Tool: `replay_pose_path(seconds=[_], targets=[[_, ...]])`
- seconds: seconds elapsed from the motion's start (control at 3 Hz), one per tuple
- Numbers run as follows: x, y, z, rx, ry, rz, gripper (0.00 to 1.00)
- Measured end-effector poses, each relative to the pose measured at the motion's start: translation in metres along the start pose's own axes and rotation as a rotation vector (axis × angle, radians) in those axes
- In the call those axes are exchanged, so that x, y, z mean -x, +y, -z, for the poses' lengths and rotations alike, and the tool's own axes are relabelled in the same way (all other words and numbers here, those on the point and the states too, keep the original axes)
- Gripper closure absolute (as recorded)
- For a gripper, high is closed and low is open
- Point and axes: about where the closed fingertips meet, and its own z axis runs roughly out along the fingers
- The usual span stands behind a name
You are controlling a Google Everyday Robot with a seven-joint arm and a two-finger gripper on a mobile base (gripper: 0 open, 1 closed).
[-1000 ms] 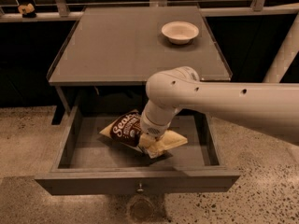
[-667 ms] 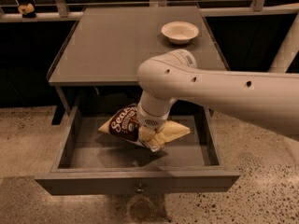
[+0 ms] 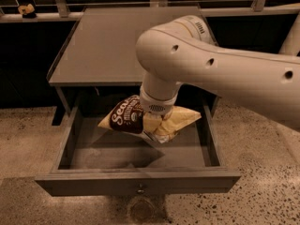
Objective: Pick brown chip bag from top drawer and place on counter
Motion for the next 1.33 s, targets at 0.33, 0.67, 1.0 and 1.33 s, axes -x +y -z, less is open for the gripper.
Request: replay_pose_path(seconds=[0.33, 0.67, 1.0, 1.33], targets=[[-0.004, -0.003, 0.036, -0.05, -0.002, 0.0, 1.0], [-0.002, -0.007, 0.068, -0.102, -0.005, 0.0, 1.0], [-0.003, -0.012, 0.093, -0.142, -0.016, -0.006, 1.0], [0.0, -0.018, 0.118, -0.186, -0.026, -0.011, 1.0]])
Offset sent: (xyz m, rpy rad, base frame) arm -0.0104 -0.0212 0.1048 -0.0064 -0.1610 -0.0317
